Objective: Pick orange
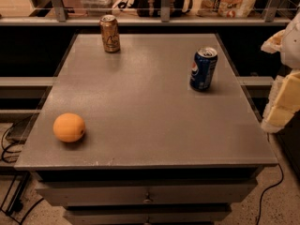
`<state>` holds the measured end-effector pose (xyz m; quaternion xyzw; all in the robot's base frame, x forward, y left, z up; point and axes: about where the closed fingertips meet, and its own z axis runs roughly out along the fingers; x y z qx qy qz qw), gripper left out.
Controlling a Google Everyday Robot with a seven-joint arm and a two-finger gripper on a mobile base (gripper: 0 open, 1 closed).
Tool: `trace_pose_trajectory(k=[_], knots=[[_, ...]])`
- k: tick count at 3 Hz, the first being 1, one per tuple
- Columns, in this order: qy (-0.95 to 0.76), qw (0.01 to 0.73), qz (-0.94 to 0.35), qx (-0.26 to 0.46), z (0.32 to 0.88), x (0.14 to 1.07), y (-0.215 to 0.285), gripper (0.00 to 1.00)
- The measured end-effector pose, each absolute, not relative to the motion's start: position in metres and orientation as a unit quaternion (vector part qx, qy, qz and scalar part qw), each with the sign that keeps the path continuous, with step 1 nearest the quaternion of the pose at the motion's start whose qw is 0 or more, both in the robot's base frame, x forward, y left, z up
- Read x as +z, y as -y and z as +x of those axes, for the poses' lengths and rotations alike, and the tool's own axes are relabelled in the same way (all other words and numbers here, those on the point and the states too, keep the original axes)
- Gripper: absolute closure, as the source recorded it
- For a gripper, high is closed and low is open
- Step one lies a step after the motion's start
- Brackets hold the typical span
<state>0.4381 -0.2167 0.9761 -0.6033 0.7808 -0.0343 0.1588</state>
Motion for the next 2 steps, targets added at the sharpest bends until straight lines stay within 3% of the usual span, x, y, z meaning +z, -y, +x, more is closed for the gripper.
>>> trace_pose_trajectory(k=[2], knots=[[-0.765,0.178,-0.619,-0.015,0.4398,0.9707,0.2116,0.0]])
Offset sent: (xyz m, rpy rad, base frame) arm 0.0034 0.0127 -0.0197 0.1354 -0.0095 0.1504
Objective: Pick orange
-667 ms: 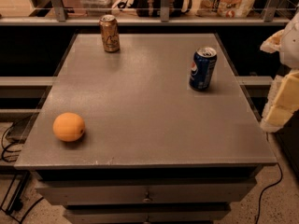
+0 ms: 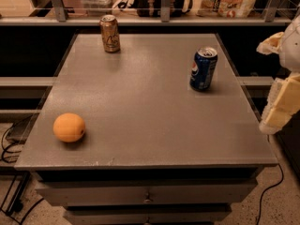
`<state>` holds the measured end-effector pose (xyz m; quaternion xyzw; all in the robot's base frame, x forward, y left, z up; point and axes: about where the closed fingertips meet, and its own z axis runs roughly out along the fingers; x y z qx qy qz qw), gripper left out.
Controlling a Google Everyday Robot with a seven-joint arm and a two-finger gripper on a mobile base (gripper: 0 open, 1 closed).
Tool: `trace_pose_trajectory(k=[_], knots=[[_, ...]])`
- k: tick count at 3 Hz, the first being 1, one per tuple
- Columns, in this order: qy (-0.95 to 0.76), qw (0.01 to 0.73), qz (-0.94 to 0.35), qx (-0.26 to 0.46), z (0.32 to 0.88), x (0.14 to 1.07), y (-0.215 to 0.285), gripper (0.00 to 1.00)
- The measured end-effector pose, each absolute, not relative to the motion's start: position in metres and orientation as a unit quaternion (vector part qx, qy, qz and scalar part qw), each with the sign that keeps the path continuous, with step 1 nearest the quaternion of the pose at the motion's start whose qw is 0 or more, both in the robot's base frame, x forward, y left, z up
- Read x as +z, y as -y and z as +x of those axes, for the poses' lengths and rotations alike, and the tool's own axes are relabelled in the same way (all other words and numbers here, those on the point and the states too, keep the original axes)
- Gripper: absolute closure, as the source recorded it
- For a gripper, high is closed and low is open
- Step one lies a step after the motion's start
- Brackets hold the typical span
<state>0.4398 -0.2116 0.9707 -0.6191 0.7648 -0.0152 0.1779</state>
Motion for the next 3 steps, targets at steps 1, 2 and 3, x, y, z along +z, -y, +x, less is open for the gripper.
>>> trace_pose_trajectory(k=[1,2,3], knots=[[-0.742,0.222,-0.632,0.019,0.447,0.963,0.189,0.0],[-0.716,0.269,-0.642,0.05,0.461,0.961,0.144,0.0],[-0.686,0.3,-0.658,0.083,0.478,0.956,0.088,0.0]])
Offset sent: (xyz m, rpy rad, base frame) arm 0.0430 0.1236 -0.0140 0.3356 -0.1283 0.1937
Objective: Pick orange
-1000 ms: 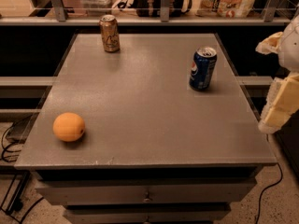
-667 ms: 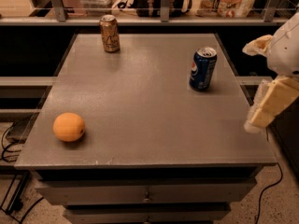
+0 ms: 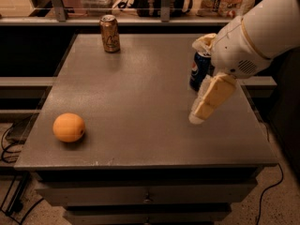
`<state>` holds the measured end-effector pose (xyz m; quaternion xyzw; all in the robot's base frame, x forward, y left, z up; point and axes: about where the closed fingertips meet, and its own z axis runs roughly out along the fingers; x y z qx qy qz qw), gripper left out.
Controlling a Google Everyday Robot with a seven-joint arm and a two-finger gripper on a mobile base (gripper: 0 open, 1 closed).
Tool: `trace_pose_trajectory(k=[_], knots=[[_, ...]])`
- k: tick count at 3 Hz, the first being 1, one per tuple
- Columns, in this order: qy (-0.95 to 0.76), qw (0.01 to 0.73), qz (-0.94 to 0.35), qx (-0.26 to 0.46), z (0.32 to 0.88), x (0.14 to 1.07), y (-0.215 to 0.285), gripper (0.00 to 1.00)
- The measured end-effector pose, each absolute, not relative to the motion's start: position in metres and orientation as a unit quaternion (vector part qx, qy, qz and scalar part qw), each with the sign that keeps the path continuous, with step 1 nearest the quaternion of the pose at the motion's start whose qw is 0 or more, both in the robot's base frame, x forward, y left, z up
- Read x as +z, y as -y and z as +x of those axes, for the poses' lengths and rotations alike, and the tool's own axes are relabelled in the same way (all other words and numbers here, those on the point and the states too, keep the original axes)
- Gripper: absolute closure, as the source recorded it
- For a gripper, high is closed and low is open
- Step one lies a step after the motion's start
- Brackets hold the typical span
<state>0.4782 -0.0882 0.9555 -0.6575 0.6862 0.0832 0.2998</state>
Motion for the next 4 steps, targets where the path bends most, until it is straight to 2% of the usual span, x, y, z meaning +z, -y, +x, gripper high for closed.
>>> trace_pose_trajectory(k=[1,2,4], knots=[[-0.686,0.3,-0.658,0.084,0.478,0.955,0.088,0.0],[-0.668,0.297,-0.672,0.118,0.472,0.942,0.057,0.0],[-0.592,0.276,-0.724,0.224,0.451,0.906,-0.055,0.0]])
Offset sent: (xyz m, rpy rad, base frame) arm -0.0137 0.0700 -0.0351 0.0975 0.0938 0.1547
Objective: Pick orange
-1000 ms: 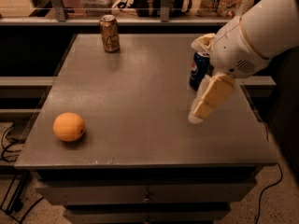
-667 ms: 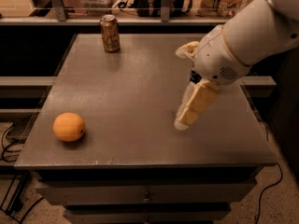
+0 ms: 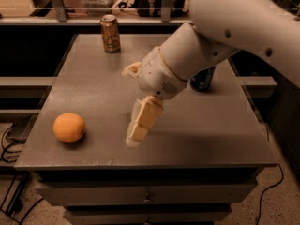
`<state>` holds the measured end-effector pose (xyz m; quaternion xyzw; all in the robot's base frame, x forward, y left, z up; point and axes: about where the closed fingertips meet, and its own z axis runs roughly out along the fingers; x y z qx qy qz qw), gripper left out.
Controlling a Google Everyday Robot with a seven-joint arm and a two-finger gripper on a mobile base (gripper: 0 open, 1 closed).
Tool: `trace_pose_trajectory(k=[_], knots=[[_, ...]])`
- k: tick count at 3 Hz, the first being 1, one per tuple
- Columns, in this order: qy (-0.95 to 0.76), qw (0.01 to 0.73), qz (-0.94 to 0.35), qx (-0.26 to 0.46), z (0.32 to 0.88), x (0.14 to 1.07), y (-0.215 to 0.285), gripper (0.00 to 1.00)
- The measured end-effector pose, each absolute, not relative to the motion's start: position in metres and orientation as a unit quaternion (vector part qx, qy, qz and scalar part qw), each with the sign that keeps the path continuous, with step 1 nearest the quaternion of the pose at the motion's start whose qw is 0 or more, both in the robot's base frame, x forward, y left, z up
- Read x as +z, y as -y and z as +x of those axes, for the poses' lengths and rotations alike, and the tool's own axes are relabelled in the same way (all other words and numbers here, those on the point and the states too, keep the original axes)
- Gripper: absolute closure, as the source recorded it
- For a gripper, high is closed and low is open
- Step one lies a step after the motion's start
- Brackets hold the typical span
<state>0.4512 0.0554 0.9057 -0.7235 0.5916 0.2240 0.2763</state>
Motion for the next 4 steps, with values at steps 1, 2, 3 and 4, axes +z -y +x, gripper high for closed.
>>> trace_pose_trajectory(k=[1,2,3,4], knots=[[-0.573,0.261,-0.731,0.264,0.449,0.89,-0.101,0.0],[-0.556,0.257,-0.728,0.308,0.446,0.881,-0.145,0.0],[-0.538,0.252,-0.73,0.339,0.441,0.871,-0.18,0.0],[-0.529,0.251,-0.728,0.357,0.439,0.864,-0.201,0.0]])
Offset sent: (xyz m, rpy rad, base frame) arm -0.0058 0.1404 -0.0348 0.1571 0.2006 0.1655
